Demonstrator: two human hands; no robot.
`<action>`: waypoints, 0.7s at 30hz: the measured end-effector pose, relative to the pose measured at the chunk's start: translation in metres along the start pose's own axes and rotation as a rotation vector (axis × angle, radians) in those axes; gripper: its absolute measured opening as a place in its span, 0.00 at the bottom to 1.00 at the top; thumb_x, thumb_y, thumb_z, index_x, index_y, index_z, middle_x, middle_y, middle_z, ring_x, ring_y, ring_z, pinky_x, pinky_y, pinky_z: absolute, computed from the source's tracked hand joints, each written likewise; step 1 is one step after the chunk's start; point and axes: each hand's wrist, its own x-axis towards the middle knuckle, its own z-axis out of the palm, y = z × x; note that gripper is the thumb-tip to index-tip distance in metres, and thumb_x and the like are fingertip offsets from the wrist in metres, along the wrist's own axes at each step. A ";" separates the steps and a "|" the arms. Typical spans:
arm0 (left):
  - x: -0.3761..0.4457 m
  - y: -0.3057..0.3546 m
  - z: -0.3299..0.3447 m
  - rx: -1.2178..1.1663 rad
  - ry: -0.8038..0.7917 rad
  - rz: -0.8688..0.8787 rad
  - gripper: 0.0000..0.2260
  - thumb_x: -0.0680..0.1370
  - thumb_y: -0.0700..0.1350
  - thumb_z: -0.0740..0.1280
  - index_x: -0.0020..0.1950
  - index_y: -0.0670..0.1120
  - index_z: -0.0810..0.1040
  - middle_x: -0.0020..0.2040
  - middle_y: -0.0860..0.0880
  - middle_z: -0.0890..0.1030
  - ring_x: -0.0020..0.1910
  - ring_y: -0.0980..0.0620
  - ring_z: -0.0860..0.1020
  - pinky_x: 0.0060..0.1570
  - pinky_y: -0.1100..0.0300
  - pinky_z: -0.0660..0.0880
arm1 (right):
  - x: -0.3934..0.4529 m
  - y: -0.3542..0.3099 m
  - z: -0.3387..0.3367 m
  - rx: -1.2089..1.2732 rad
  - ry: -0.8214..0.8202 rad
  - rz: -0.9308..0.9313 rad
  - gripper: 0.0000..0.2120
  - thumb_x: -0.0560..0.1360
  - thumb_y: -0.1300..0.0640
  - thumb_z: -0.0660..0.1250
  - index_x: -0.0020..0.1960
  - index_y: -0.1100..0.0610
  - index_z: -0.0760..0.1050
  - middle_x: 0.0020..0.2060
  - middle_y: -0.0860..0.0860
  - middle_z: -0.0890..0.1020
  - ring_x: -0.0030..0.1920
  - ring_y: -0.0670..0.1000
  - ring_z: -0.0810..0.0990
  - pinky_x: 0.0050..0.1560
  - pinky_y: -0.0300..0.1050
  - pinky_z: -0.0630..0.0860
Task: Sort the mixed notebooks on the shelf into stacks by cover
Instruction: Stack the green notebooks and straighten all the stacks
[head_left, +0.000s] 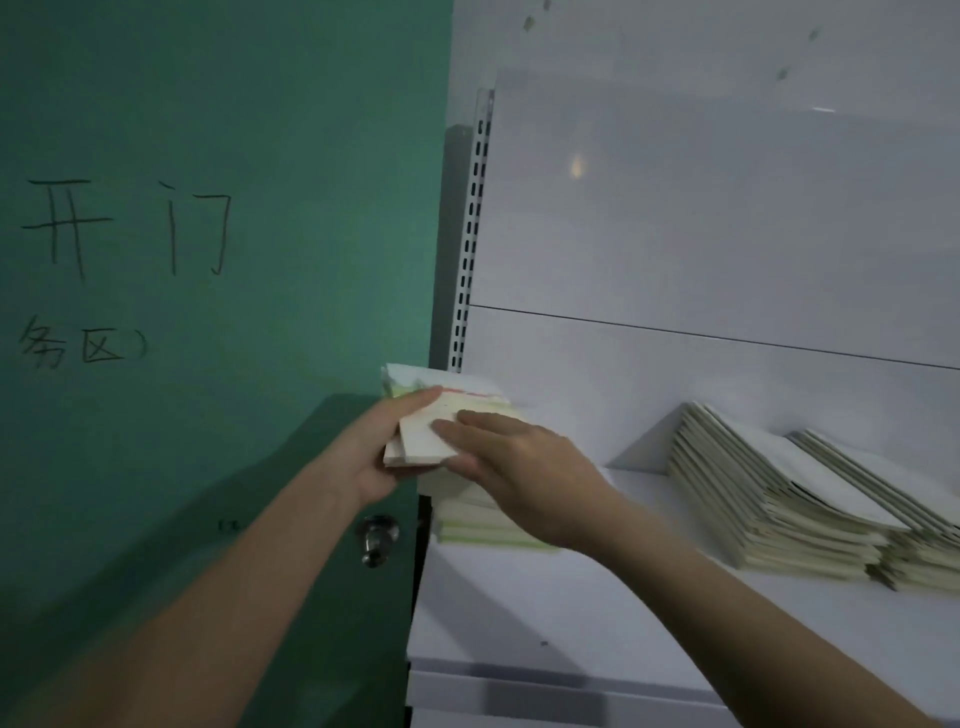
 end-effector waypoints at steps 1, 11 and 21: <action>0.001 -0.006 0.008 0.030 0.006 -0.003 0.16 0.75 0.43 0.70 0.62 0.41 0.78 0.44 0.43 0.85 0.38 0.48 0.83 0.34 0.57 0.80 | -0.007 0.009 -0.004 0.136 -0.008 0.061 0.20 0.83 0.44 0.51 0.71 0.46 0.69 0.69 0.47 0.73 0.66 0.49 0.71 0.64 0.45 0.69; 0.008 -0.068 0.116 0.086 -0.066 -0.071 0.09 0.76 0.39 0.69 0.56 0.43 0.79 0.39 0.47 0.85 0.35 0.51 0.83 0.29 0.61 0.79 | -0.110 0.112 -0.018 1.484 0.298 0.988 0.09 0.79 0.60 0.64 0.55 0.64 0.77 0.42 0.57 0.84 0.37 0.52 0.84 0.35 0.46 0.81; 0.013 -0.154 0.160 0.387 -0.019 -0.020 0.16 0.80 0.39 0.63 0.68 0.40 0.72 0.58 0.48 0.79 0.55 0.49 0.76 0.59 0.52 0.74 | -0.149 0.158 0.027 1.153 0.444 1.183 0.06 0.81 0.65 0.60 0.55 0.62 0.75 0.45 0.57 0.78 0.42 0.54 0.78 0.30 0.47 0.81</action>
